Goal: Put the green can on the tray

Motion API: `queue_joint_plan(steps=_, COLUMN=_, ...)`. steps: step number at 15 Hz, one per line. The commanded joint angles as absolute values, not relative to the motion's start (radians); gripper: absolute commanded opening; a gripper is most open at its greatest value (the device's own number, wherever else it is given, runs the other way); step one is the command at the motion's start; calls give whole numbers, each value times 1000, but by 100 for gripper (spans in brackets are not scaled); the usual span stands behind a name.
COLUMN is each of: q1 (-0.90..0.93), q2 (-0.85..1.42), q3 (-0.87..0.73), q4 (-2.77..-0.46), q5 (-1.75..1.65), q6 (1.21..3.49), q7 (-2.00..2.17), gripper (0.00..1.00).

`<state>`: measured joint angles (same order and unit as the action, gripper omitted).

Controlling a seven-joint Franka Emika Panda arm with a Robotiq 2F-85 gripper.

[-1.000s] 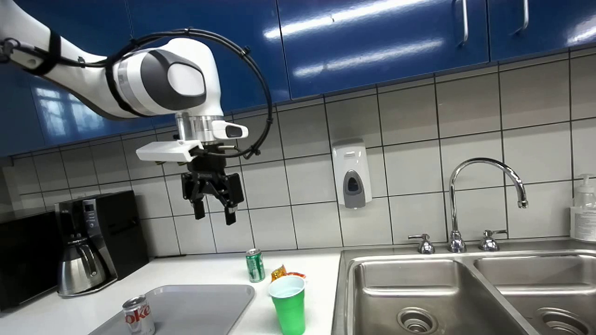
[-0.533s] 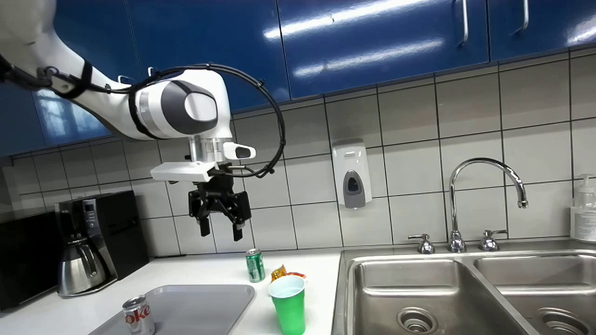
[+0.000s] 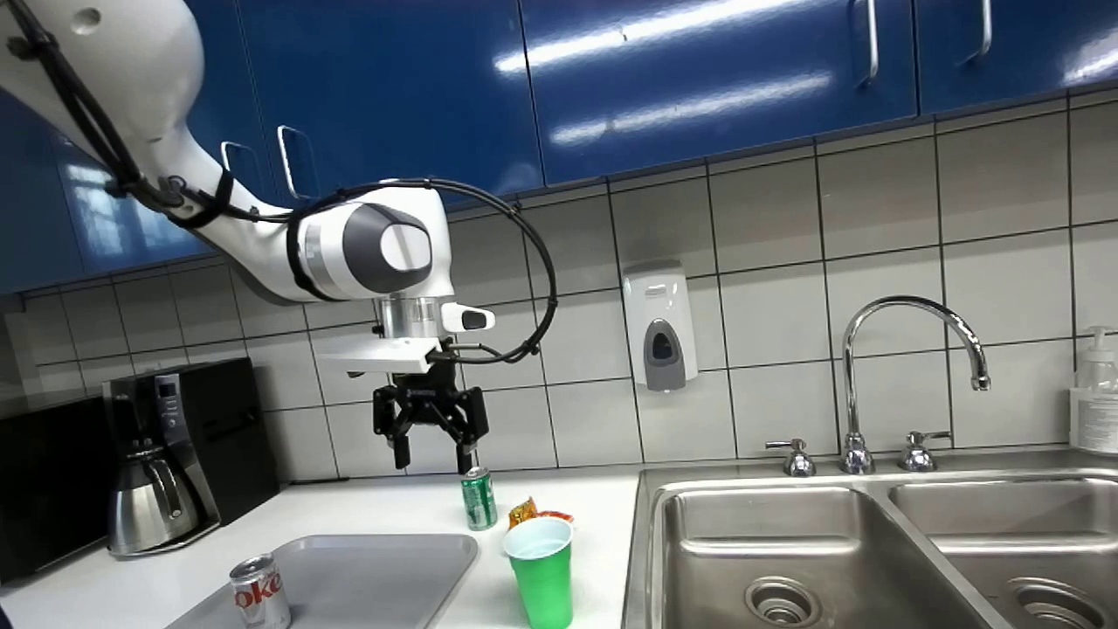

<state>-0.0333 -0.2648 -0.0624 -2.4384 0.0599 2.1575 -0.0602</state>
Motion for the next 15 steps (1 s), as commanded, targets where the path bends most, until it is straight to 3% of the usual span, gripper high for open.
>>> queue_joint_plan(steps=1, q1=-15, q2=-167, q3=-40, q4=-2377, q5=51, q6=2190, q7=-57, gripper=100)
queue_joint_plan(steps=15, q1=16, q2=175, q3=-10, q4=-2158, q5=2, q6=2310, q7=-37, gripper=100)
